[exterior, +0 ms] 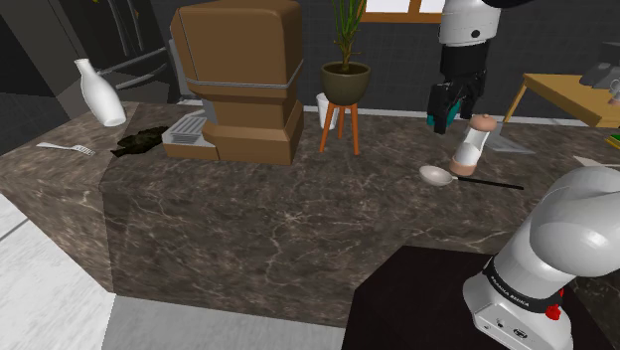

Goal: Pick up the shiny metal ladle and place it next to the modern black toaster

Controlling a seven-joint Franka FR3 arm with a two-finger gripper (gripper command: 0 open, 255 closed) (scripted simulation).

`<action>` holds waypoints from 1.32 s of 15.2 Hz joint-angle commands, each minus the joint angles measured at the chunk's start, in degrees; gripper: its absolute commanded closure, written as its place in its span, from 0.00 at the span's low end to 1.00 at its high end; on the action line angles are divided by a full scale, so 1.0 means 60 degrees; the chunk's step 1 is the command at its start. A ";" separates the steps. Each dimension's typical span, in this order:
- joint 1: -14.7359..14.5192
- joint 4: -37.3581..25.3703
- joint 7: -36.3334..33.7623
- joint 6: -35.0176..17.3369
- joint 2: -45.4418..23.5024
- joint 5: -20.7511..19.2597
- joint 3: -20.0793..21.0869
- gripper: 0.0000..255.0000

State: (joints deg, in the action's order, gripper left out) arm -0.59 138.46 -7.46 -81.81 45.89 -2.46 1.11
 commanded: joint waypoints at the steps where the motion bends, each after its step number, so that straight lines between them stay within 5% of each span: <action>1: 0.0000 0.0000 0.0000 0.0000 0.0000 0.0000 0.0000 0.00; 12: -0.0239 0.3907 0.5547 -0.2288 0.3409 -0.2713 -0.3392 0.00; 20: 0.0010 0.4888 0.9934 -0.4708 0.3166 -0.5544 -0.7402 0.00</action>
State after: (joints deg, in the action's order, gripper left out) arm -0.74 166.88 48.37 -107.65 65.43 -33.21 -39.80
